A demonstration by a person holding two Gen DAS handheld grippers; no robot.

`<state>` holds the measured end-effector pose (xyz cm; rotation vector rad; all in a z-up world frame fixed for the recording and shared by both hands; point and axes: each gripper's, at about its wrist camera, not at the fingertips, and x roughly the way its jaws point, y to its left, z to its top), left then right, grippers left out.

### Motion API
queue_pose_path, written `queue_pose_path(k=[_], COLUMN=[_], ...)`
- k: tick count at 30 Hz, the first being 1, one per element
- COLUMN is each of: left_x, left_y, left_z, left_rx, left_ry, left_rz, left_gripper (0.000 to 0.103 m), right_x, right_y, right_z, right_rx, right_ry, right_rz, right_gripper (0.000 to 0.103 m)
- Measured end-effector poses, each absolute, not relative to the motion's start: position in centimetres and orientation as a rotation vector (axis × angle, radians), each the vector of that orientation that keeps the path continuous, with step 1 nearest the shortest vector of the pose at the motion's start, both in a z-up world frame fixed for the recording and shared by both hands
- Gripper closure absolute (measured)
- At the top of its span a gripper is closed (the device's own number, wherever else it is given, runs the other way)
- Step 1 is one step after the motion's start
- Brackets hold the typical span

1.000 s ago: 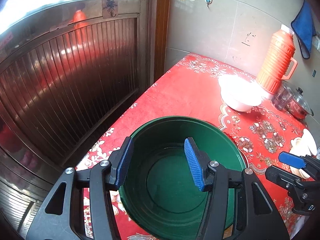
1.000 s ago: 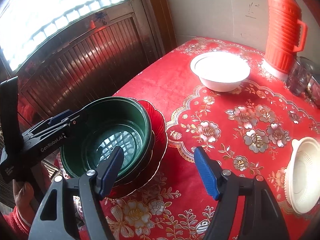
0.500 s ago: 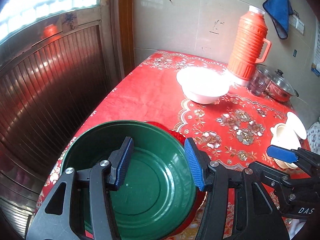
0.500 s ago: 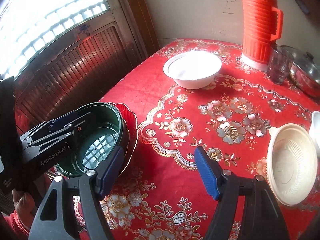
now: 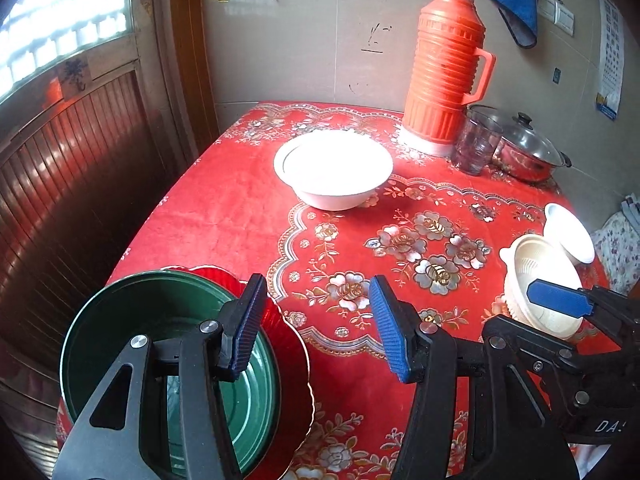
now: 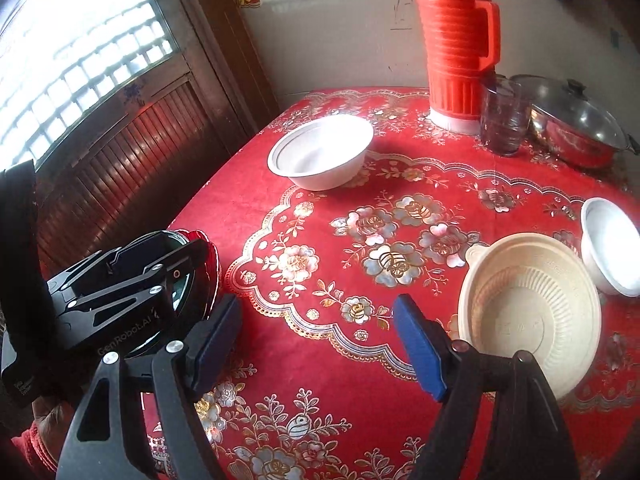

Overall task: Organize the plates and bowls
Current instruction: 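Move both grippers toward the large white bowl beside the thermos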

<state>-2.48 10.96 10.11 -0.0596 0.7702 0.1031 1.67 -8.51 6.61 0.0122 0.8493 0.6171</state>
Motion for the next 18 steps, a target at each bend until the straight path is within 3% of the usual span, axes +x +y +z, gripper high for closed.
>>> queue_pose_path(k=[18], left_x=[5.2], left_y=[11.0], left_z=[12.5], left_rx=[-0.111], left_ry=[0.836], left_rz=[0.045], left_gripper=[0.049], right_x=[8.7], right_y=[-8.5], right_z=[8.4], right_rx=[0.013], right_ry=[0.848], right_rz=[0.591], right_gripper=[0.024])
